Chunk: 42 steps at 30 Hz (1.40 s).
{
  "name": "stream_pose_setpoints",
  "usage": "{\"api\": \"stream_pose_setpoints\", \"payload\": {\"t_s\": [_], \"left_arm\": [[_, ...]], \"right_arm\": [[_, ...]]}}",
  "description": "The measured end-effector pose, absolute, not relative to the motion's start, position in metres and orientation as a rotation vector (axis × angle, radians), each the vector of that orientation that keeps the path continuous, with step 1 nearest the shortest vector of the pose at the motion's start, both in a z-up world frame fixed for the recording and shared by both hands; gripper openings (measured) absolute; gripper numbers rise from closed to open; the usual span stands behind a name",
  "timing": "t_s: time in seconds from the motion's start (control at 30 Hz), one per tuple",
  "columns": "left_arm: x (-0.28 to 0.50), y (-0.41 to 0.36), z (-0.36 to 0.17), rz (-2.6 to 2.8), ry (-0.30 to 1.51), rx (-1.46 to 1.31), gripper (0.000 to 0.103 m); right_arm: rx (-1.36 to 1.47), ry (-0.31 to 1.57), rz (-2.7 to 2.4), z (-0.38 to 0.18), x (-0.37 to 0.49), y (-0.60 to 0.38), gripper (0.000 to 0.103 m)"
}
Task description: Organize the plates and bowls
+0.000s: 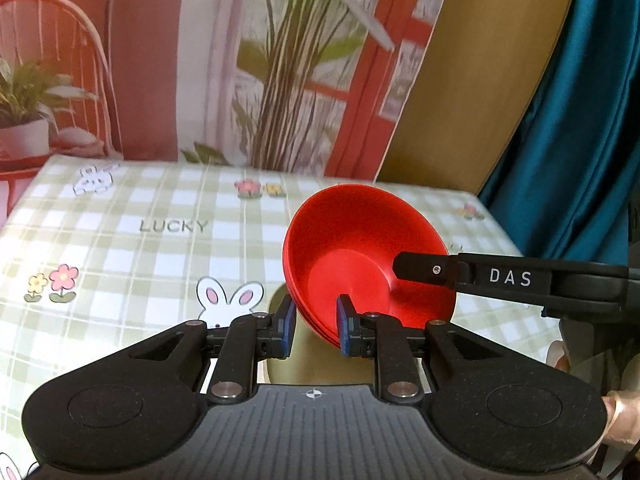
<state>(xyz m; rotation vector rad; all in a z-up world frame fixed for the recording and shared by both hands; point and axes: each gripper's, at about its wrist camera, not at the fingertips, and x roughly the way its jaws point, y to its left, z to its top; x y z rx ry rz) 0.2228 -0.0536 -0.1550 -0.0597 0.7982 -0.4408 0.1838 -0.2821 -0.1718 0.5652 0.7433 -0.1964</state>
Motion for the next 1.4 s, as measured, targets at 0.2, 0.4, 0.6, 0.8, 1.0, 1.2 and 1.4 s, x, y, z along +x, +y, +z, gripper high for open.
{"api": "stream_pose_setpoints", "payload": {"t_s": [0.2,0.4,0.6,0.8,1.0,1.2,1.4], "left_arm": [[0.233,-0.061,-0.178,-0.442,0.864,-0.026,0.023],[0.237,-0.066,-0.195,-0.443,0.919,-0.008,0.023],[0.239,-0.069,-0.204,-0.440,0.944,0.005,0.023],[0.239,-0.071,-0.211,-0.437,0.959,0.012,0.023],[0.240,-0.072,-0.213,-0.435,0.955,0.011,0.023],[0.239,-0.074,-0.211,-0.429,0.939,0.033,0.024],[0.236,-0.075,-0.204,-0.412,0.894,0.084,0.024]], "right_arm": [[0.608,0.807,-0.208,-0.200,0.187,-0.288,0.022],[0.627,0.850,-0.217,-0.217,0.189,-0.292,0.022],[0.644,0.877,-0.221,-0.228,0.189,-0.294,0.022],[0.653,0.893,-0.219,-0.235,0.189,-0.294,0.022],[0.640,0.891,-0.221,-0.236,0.190,-0.293,0.022],[0.617,0.892,-0.229,-0.233,0.193,-0.292,0.023],[0.578,0.872,-0.241,-0.225,0.190,-0.292,0.031]]}}
